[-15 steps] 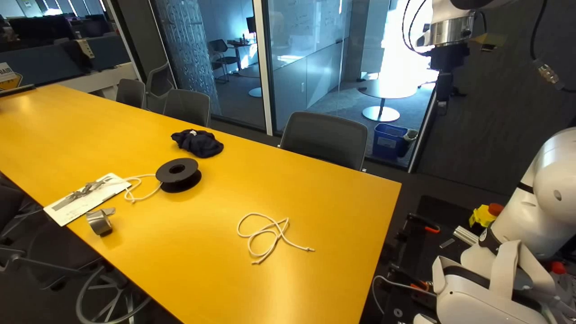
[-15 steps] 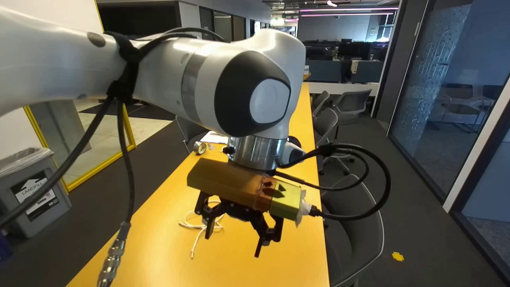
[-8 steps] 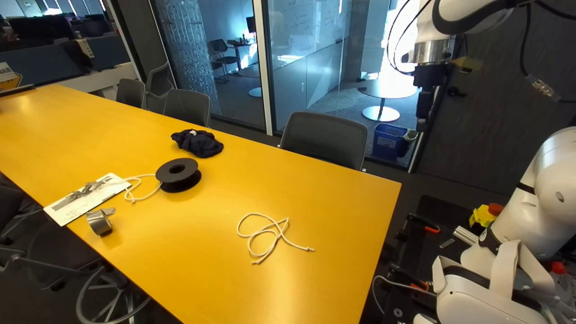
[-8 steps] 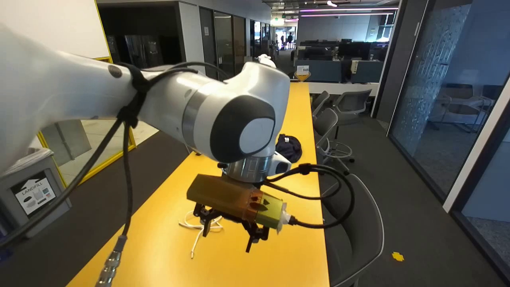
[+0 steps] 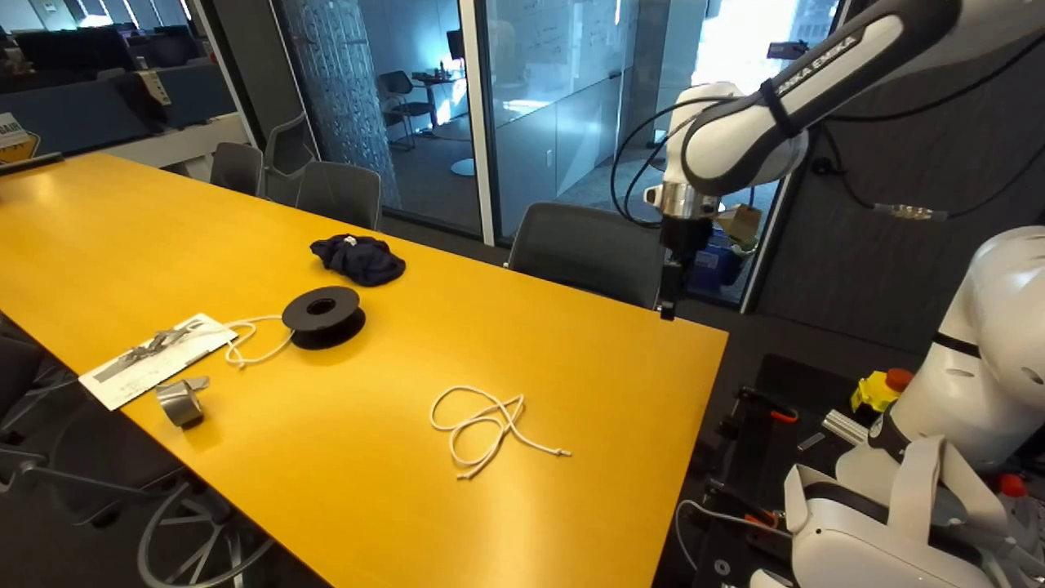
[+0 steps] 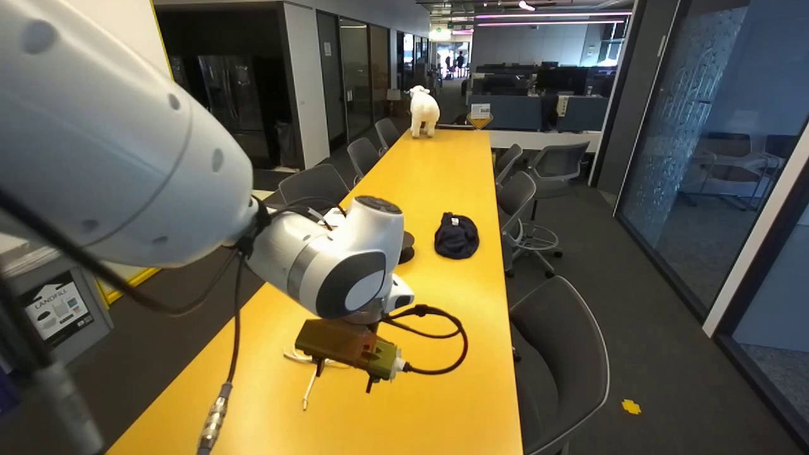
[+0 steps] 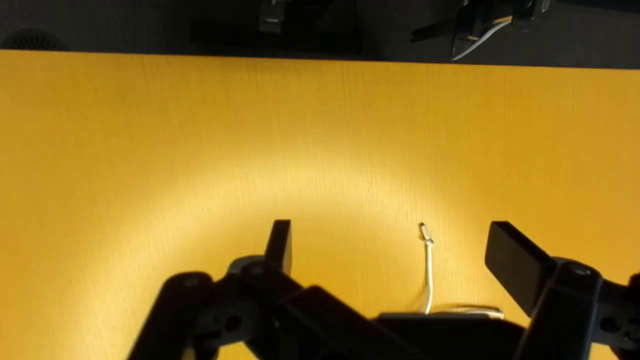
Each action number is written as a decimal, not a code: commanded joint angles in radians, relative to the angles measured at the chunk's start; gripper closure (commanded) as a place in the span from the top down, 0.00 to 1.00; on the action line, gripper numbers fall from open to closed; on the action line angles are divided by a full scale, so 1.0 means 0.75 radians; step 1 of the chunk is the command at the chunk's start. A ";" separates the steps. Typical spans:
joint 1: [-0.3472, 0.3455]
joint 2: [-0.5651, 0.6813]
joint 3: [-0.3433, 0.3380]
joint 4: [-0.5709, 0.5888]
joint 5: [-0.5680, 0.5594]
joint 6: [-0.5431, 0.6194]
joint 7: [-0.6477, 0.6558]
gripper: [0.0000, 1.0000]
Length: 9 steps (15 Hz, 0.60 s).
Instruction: Unwind the white rope
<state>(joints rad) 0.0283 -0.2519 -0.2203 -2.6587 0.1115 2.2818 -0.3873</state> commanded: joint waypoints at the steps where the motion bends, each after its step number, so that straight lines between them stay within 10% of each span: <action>1: 0.050 0.347 0.063 0.133 0.189 0.180 -0.092 1.00; 9: -0.118 0.947 0.315 0.617 0.420 0.245 -0.067 1.00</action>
<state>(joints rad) 0.0060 0.3141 -0.0512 -2.3507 0.4116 2.4613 -0.4346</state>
